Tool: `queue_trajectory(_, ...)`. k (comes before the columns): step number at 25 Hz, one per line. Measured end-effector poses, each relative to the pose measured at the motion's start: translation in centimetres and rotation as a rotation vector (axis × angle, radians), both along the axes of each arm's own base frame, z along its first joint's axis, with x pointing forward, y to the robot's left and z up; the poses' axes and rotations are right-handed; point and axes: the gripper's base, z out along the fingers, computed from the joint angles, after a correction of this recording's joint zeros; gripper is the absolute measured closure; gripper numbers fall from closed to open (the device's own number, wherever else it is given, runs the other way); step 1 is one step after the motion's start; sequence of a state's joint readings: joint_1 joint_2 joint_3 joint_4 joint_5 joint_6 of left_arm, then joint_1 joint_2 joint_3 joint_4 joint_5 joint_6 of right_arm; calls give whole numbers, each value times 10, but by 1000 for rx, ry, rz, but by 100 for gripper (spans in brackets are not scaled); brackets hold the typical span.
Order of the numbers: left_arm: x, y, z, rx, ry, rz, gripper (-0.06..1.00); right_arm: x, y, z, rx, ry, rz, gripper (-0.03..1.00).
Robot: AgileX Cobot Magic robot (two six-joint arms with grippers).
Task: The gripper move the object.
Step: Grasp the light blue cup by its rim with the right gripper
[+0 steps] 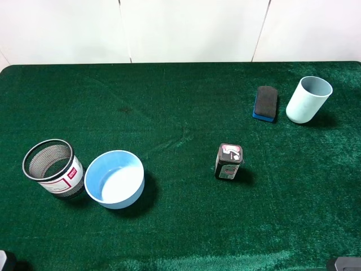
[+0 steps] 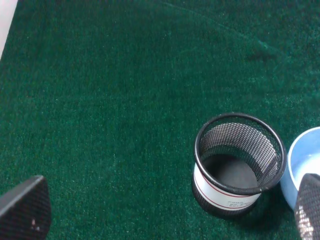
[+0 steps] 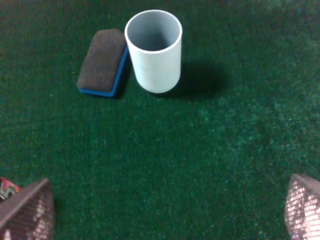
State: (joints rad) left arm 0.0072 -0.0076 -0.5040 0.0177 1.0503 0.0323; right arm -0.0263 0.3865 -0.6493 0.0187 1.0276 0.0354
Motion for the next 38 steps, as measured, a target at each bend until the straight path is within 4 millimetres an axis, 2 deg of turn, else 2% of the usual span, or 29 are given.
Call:
queue_trajectory(12,0,0,0,0,0,0,-5,45,1,22,24,109,7,28)
queue_trajectory(26,0,0,0,0,0,0,-5,122,-1,37,36,267,7,28)
queue_trajectory(38,0,0,0,0,0,0,-5,187,-6,27,10,396,-10,28)
